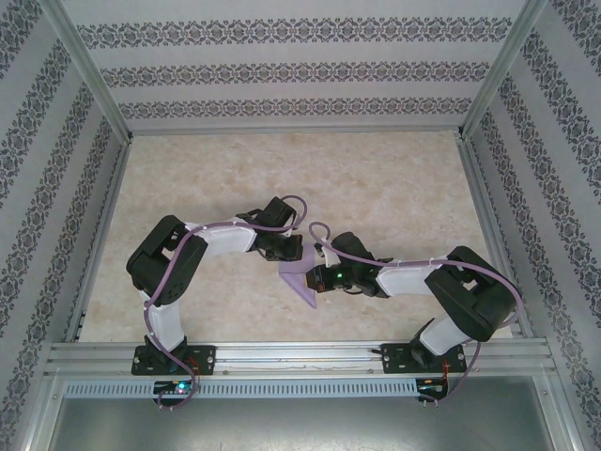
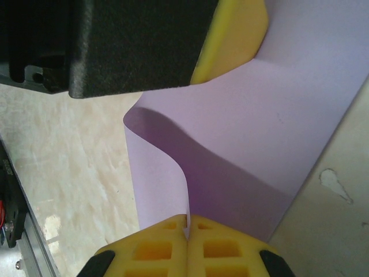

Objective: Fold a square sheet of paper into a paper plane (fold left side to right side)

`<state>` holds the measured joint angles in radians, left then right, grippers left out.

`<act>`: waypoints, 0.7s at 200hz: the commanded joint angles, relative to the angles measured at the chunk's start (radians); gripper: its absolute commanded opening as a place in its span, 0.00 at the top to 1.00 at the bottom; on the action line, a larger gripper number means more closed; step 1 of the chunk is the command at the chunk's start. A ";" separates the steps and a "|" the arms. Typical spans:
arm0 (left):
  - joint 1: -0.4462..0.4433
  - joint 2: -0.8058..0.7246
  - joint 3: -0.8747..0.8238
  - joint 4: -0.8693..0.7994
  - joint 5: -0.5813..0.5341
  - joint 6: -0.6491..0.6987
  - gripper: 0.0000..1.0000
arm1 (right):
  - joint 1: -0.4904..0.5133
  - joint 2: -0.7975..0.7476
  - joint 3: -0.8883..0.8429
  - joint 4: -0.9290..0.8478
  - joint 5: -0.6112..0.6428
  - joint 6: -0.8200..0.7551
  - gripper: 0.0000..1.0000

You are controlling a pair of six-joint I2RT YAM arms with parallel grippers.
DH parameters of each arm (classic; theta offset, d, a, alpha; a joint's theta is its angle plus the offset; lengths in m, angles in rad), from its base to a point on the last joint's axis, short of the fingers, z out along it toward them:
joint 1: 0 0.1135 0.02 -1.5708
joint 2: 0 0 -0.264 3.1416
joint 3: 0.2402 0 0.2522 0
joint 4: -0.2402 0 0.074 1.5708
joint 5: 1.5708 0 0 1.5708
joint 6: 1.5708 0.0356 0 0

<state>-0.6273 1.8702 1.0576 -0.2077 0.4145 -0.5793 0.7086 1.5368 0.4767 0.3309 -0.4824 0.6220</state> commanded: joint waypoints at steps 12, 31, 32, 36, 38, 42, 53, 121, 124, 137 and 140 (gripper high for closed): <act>-0.011 0.045 -0.028 -0.055 -0.043 0.011 1.00 | -0.005 0.023 0.025 -0.007 0.022 -0.022 1.00; -0.013 0.044 -0.027 -0.055 -0.044 0.010 1.00 | -0.004 0.031 0.025 -0.007 0.019 -0.024 1.00; -0.013 0.044 -0.026 -0.055 -0.045 0.010 1.00 | -0.004 0.031 0.025 -0.007 0.019 -0.024 1.00; -0.012 0.044 -0.026 -0.055 -0.044 0.010 1.00 | -0.004 0.032 0.025 -0.007 0.019 -0.025 1.00; -0.012 0.045 -0.027 -0.055 -0.044 0.010 1.00 | -0.004 0.033 0.025 -0.007 0.019 -0.024 1.00; -0.013 0.044 -0.027 -0.055 -0.044 0.010 1.00 | -0.004 0.035 0.026 -0.007 0.019 -0.025 1.00; -0.012 0.045 -0.025 -0.056 -0.044 0.010 1.00 | -0.004 0.039 0.023 -0.007 0.022 -0.024 1.00; -0.015 0.028 -0.028 -0.047 -0.048 0.005 0.98 | -0.004 0.070 0.025 -0.009 0.037 -0.033 1.00; -0.014 0.025 -0.028 -0.046 -0.048 0.003 0.97 | -0.004 0.072 0.025 -0.010 0.036 -0.033 1.00; -0.015 0.013 -0.027 -0.040 -0.047 0.003 0.96 | -0.004 0.077 0.023 -0.016 0.038 -0.034 1.00; -0.014 0.010 -0.025 -0.039 -0.048 0.003 0.95 | -0.004 0.078 0.023 -0.017 0.038 -0.034 1.00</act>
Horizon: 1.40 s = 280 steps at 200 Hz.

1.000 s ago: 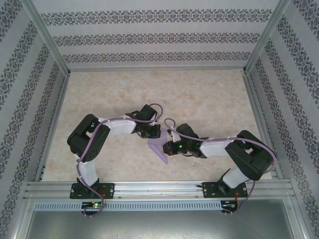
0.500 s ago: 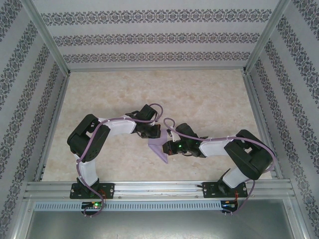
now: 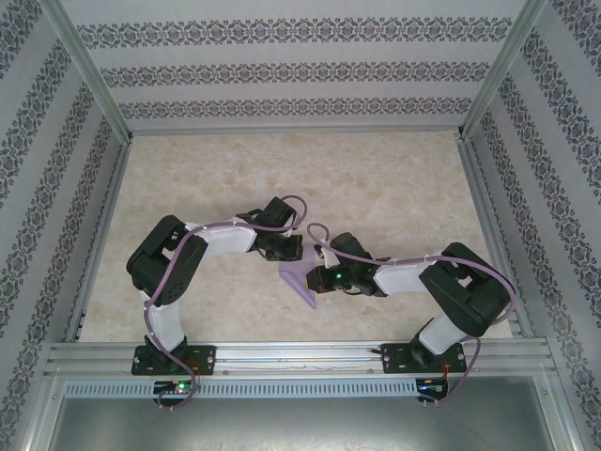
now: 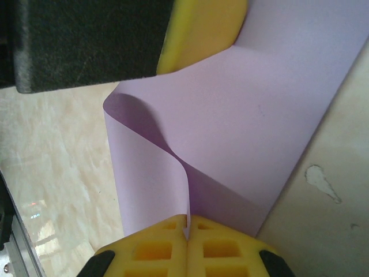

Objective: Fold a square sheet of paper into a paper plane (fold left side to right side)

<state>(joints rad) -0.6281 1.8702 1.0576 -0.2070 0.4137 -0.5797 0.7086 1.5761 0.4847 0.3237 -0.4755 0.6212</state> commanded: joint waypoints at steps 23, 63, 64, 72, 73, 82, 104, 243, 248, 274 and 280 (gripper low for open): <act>-0.012 -0.025 -0.012 -0.040 -0.050 0.003 0.91 | -0.002 0.043 0.005 -0.018 0.031 -0.031 1.00; 0.006 -0.107 0.008 -0.051 -0.062 0.004 0.88 | 0.000 0.041 -0.022 -0.023 0.042 -0.018 1.00; 0.008 -0.110 0.007 -0.051 -0.062 0.003 0.88 | 0.000 0.041 -0.022 -0.023 0.041 -0.018 1.00; 0.018 -0.134 -0.001 -0.047 -0.063 0.000 0.88 | -0.001 0.041 -0.025 -0.024 0.041 -0.016 1.00; 0.018 -0.137 -0.003 -0.047 -0.064 -0.001 0.88 | -0.001 0.041 -0.025 -0.024 0.041 -0.016 1.00; 0.030 -0.168 -0.022 -0.037 -0.062 -0.007 0.88 | 0.000 0.041 -0.027 -0.024 0.040 -0.017 1.00; 0.051 -0.259 -0.095 -0.013 -0.056 -0.022 0.89 | 0.000 0.039 -0.030 -0.022 0.038 -0.018 1.00; -0.035 -0.369 -0.403 0.321 0.139 -0.249 0.95 | 0.001 0.054 -0.023 -0.028 0.032 -0.026 0.96; -0.040 -0.359 -0.399 0.328 0.137 -0.252 0.95 | 0.001 0.053 -0.024 -0.029 0.032 -0.026 0.96; -0.059 -0.305 -0.373 0.347 0.142 -0.257 0.95 | 0.001 0.052 -0.024 -0.040 0.036 -0.031 0.96; -0.061 -0.296 -0.369 0.346 0.140 -0.256 0.95 | 0.001 0.051 -0.024 -0.041 0.037 -0.032 0.96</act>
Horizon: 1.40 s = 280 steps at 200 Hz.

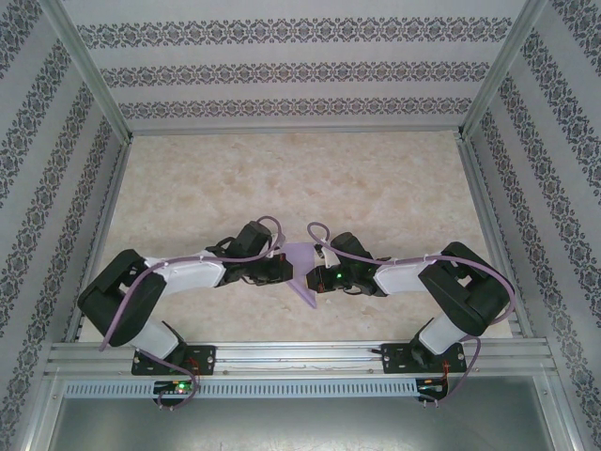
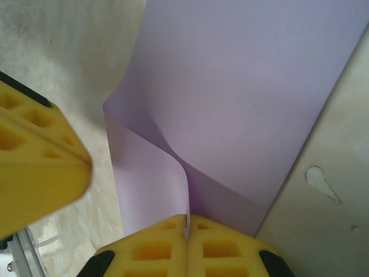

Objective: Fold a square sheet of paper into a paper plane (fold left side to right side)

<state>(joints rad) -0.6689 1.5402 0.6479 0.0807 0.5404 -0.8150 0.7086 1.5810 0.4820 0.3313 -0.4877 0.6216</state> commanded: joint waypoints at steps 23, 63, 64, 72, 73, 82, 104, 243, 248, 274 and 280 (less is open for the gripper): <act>-0.029 0.059 0.053 0.059 0.012 -0.018 0.95 | 0.000 0.047 -0.019 -0.056 0.052 -0.036 0.96; -0.038 0.070 0.052 0.060 0.000 -0.021 0.95 | 0.001 0.050 -0.016 -0.068 0.057 -0.042 0.95; -0.038 0.070 0.052 0.060 0.001 -0.022 0.95 | 0.001 0.050 -0.015 -0.069 0.057 -0.041 0.95; -0.038 0.073 0.048 0.061 -0.002 -0.023 0.95 | 0.000 0.051 -0.014 -0.071 0.058 -0.043 0.95; -0.038 0.073 0.048 0.062 -0.003 -0.024 0.95 | 0.001 0.051 -0.013 -0.072 0.058 -0.043 0.95; -0.040 0.077 0.045 0.057 -0.005 -0.024 0.95 | 0.001 0.051 -0.013 -0.074 0.058 -0.045 0.95; -0.040 0.078 0.033 0.052 -0.017 -0.023 0.95 | 0.000 0.052 -0.011 -0.083 0.060 -0.047 0.95; -0.040 0.090 -0.001 0.022 -0.069 -0.010 0.95 | 0.001 0.056 0.001 -0.118 0.074 -0.063 0.93; -0.040 0.090 -0.003 0.022 -0.071 -0.010 0.95 | 0.001 0.057 0.000 -0.118 0.074 -0.063 0.93; -0.040 0.096 -0.005 0.022 -0.077 -0.008 0.95 | 0.000 0.059 0.000 -0.120 0.074 -0.063 0.93; -0.040 0.099 -0.004 0.023 -0.080 -0.006 0.95 | 0.000 0.059 0.002 -0.120 0.073 -0.063 0.93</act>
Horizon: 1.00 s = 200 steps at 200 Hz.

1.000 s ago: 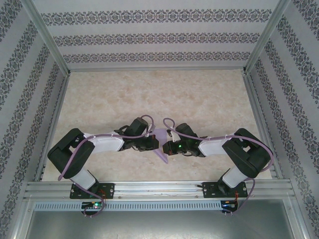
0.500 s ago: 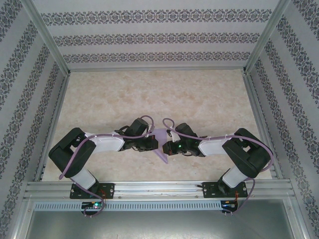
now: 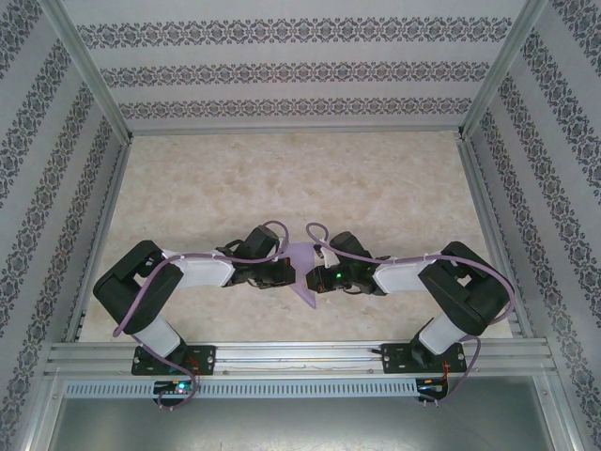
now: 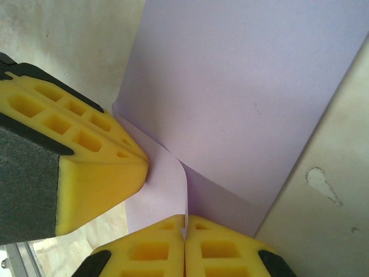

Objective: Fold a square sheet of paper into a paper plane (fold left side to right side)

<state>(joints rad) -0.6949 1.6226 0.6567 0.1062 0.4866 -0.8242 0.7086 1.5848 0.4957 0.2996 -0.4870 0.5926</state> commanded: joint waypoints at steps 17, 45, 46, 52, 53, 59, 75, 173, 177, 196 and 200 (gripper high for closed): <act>-0.014 0.027 -0.013 0.000 -0.031 0.003 0.95 | 0.000 0.054 -0.012 -0.088 0.072 -0.035 0.93; -0.014 0.047 -0.015 -0.004 -0.042 0.005 0.96 | -0.001 0.046 -0.012 -0.089 0.069 -0.031 0.91; -0.014 0.047 -0.016 -0.005 -0.042 0.005 0.96 | -0.001 0.045 -0.012 -0.089 0.069 -0.031 0.91; -0.014 0.051 -0.018 -0.007 -0.045 0.005 0.97 | -0.001 0.043 -0.012 -0.089 0.065 -0.030 0.91; -0.014 0.051 -0.017 -0.007 -0.046 0.005 0.98 | -0.002 0.042 -0.012 -0.089 0.064 -0.030 0.91; -0.014 0.054 -0.019 -0.009 -0.050 0.003 0.98 | -0.003 0.039 -0.010 -0.089 0.061 -0.028 0.90; -0.014 0.056 -0.024 -0.025 -0.059 0.005 0.98 | -0.007 0.024 0.000 -0.092 0.047 -0.022 0.89; -0.014 0.051 -0.042 -0.033 -0.080 0.002 0.99 | -0.079 -0.181 0.090 -0.281 0.035 -0.037 0.60; -0.014 0.052 -0.042 -0.033 -0.079 0.002 0.99 | -0.081 -0.196 0.087 -0.292 0.036 -0.037 0.59; -0.014 0.054 -0.042 -0.031 -0.081 0.002 0.99 | -0.086 -0.263 0.071 -0.343 0.033 -0.037 0.59; -0.014 0.054 -0.042 -0.029 -0.081 0.001 0.99 | -0.086 -0.274 0.066 -0.352 0.025 -0.035 0.59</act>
<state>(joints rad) -0.6949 1.6394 0.6498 0.1223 0.4778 -0.8242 0.6304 1.3811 0.5640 0.0509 -0.4686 0.5720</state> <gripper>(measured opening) 0.043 0.413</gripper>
